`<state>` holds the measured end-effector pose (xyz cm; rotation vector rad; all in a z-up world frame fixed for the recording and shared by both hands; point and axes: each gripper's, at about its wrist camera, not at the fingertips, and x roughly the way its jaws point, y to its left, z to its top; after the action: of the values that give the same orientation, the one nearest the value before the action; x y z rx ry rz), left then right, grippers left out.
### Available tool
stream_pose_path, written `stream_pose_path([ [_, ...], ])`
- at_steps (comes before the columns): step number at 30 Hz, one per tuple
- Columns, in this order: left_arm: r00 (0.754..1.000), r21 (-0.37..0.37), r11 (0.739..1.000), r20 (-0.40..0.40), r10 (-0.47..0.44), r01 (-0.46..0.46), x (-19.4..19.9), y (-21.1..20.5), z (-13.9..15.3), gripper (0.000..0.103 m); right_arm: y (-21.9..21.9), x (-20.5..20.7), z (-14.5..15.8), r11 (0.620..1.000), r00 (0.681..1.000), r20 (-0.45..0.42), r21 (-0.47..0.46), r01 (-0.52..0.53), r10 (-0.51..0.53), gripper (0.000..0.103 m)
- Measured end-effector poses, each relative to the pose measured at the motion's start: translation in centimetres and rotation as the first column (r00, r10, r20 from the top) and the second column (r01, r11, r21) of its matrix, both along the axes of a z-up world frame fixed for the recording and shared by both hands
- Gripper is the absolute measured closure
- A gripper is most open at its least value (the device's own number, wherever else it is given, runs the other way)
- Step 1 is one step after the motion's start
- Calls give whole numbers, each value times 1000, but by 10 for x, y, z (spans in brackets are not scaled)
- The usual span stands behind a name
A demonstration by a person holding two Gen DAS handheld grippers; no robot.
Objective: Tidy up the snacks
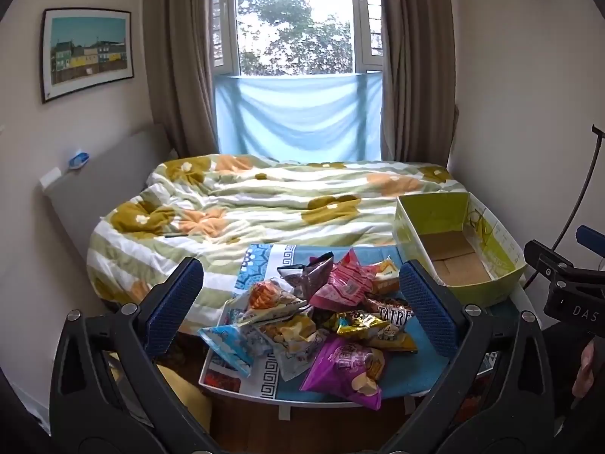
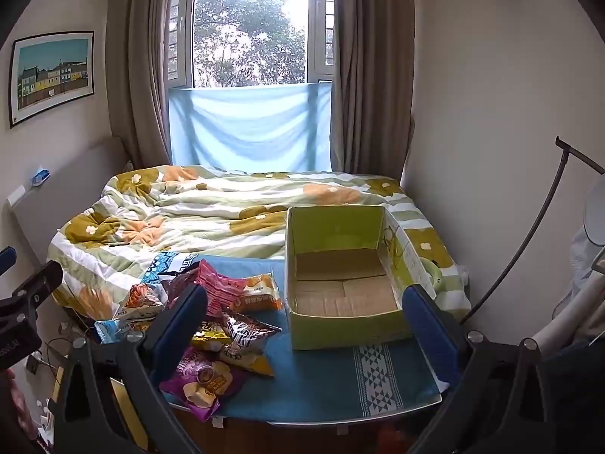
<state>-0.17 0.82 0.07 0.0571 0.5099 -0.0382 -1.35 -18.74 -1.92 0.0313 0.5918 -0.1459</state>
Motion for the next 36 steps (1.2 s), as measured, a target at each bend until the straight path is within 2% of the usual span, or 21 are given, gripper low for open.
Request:
stream_pose_path([
  [9, 1000, -26, 1000, -15, -8, 8, 2, 3, -1, 1, 2, 2, 2, 1000, 1000, -2, -3, -1, 1, 0],
  [18, 1000, -16, 1000, -3, -12, 12, 1, -1, -1, 1, 3, 1, 1, 1000, 1000, -3, -2, 0, 0, 0],
  [36, 999, -9, 1000, -38, -12, 11, 10, -3, -6, 1, 5, 1, -1, 1000, 1000, -5, -4, -1, 1, 0],
])
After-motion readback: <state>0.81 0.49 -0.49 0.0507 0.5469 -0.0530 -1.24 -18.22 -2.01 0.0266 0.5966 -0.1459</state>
